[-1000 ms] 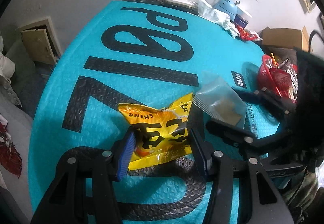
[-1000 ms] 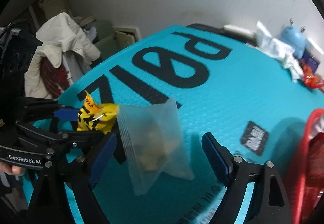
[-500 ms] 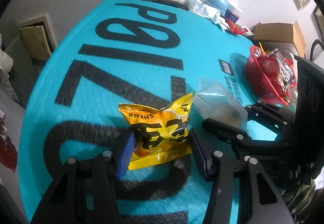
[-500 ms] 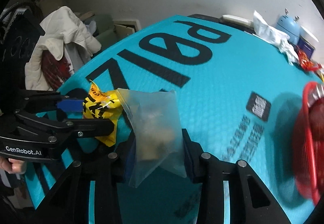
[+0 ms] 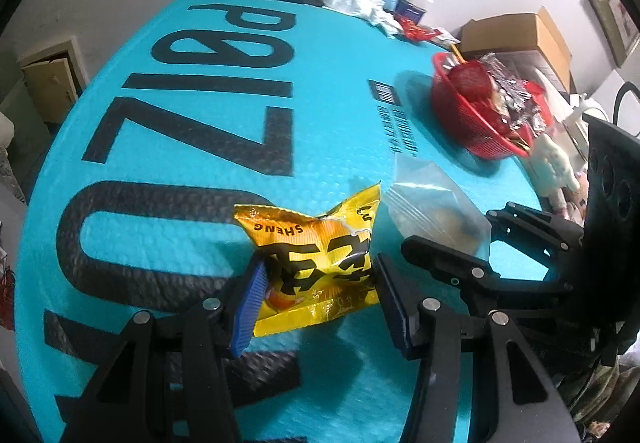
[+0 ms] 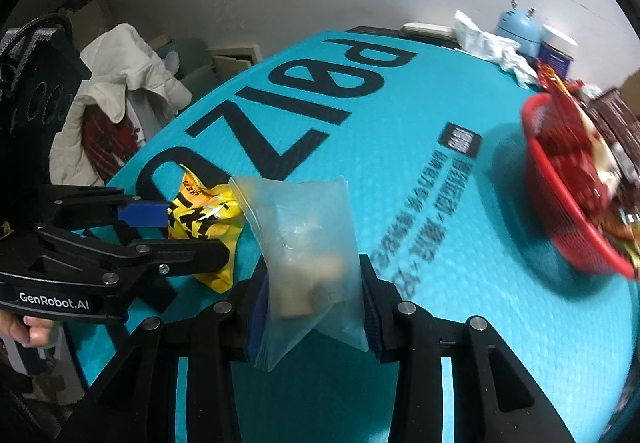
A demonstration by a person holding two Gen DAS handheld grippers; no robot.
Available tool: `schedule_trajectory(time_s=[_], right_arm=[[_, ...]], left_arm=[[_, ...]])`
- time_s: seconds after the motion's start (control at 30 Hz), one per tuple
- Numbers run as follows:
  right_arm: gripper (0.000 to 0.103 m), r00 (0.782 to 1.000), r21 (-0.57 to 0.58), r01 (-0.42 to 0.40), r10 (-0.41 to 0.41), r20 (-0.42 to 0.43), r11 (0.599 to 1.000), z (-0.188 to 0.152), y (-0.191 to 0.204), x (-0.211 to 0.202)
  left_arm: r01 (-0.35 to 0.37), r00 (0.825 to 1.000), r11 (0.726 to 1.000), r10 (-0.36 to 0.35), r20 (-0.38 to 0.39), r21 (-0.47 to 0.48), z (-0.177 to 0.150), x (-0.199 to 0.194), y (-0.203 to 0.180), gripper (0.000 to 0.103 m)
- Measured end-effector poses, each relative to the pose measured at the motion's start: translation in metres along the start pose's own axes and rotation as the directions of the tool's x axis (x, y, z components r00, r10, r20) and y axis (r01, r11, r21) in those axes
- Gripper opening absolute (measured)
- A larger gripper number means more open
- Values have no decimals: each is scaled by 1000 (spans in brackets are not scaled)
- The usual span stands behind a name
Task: Organize snacks
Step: 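Lift both bags and carry them over the red basket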
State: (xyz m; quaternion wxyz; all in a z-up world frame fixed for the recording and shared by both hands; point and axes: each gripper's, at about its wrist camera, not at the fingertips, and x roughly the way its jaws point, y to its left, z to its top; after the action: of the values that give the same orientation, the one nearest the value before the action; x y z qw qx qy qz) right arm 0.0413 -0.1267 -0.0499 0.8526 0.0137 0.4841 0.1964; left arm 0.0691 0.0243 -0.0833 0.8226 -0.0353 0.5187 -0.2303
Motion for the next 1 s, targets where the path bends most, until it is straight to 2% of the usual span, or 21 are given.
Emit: schedule_trajectory(time_s=[0.53,1.0], right_arm=[[39,997,107,41,-48,63,993,-44,-14,-60],[39,981,236,94,-130,145,967,-66,-41,-113]], left_arm=[[104,995,992,-104,-7,77,-19,-7,-55,52],[183,982,965,-188,8,190,-5,-17,-110,52]])
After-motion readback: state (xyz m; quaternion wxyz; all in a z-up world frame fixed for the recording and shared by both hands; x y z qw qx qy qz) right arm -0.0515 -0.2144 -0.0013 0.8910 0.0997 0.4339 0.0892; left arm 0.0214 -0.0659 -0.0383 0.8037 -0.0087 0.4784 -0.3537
